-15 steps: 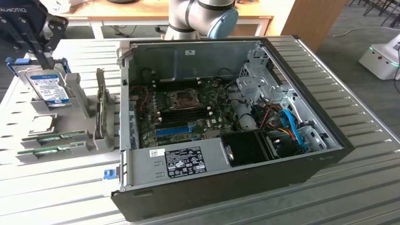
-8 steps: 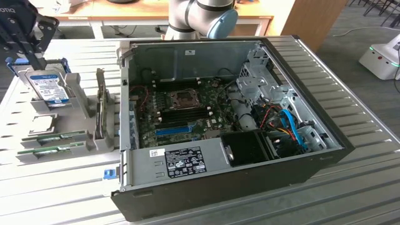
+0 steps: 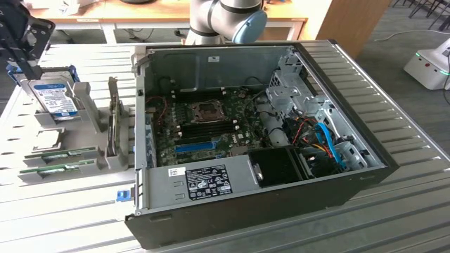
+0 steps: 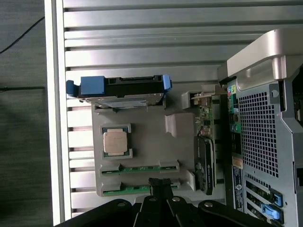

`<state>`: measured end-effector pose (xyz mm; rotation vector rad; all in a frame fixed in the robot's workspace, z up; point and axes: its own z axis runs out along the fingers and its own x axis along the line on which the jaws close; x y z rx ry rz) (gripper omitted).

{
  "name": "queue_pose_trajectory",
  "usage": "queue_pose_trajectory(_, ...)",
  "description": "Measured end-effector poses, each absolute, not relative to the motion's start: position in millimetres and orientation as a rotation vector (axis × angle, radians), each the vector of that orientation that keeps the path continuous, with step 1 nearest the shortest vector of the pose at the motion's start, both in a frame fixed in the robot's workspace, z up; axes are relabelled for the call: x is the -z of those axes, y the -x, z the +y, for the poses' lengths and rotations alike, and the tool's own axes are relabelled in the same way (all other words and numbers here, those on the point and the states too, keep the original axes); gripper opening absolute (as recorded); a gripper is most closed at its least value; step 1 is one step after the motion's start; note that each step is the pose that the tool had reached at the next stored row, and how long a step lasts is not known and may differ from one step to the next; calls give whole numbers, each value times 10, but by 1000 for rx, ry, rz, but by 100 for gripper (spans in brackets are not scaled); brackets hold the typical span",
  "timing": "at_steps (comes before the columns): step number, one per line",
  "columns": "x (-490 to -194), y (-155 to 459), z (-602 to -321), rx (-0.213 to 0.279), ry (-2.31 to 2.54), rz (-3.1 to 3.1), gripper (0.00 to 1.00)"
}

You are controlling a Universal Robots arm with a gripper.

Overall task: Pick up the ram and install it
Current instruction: 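Reach for the ram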

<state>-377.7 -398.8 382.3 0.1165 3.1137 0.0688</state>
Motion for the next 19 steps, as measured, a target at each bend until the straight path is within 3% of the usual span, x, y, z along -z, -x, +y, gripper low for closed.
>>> queue_pose_trajectory(19, -3816, 3903, -3989, -69, -117, 3114, 11)
